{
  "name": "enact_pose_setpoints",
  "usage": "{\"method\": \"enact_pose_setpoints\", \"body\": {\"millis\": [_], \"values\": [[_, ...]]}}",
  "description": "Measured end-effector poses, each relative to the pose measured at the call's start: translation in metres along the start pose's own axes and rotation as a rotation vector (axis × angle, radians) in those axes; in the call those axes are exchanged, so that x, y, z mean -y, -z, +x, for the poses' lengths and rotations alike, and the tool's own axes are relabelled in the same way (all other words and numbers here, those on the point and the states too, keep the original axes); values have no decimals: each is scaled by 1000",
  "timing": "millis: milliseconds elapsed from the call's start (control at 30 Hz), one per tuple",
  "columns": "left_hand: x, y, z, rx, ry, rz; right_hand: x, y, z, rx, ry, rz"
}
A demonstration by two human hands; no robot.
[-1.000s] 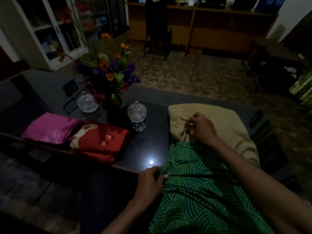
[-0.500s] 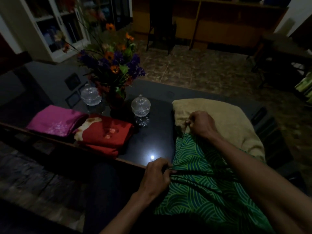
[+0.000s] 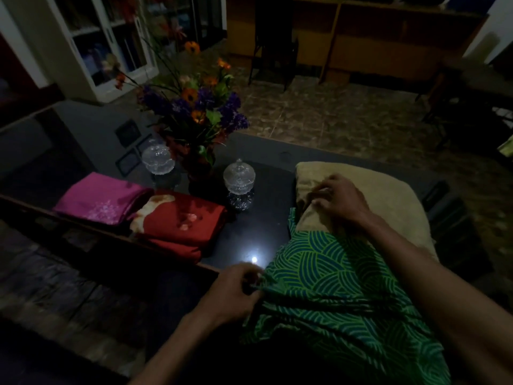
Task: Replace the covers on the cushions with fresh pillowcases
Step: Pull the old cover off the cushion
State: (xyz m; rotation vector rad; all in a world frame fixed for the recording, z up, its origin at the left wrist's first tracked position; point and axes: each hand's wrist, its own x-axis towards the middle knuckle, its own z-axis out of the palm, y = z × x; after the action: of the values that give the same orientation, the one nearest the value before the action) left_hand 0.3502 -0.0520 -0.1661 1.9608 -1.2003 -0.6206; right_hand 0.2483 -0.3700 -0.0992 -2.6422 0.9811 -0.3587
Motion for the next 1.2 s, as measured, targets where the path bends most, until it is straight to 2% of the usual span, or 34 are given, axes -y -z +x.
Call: {"method": "enact_pose_setpoints", "body": {"millis": [100,200,333,533,933,1100,1200], "values": [[-15,-6,23,-49,75,-101,1,-11,-19,148,228,-82],[-28,-25,42,-34,157,-17,1,-17,-29,247,267,-204],[-28,-38,48,-145,170,37,13,-20,-28,235,205,-300],[-35,-35,47,-204,191,34,18,-12,-21,164,81,-230],[-27,-6,38,-134,115,70,3,5,-9,-24,-139,-102],[-22,-1,42,-85,93,-15,3,1,-15,66,34,-111],[-17,-1,48,-51,207,-112,7,-10,-28,185,181,-158]]}}
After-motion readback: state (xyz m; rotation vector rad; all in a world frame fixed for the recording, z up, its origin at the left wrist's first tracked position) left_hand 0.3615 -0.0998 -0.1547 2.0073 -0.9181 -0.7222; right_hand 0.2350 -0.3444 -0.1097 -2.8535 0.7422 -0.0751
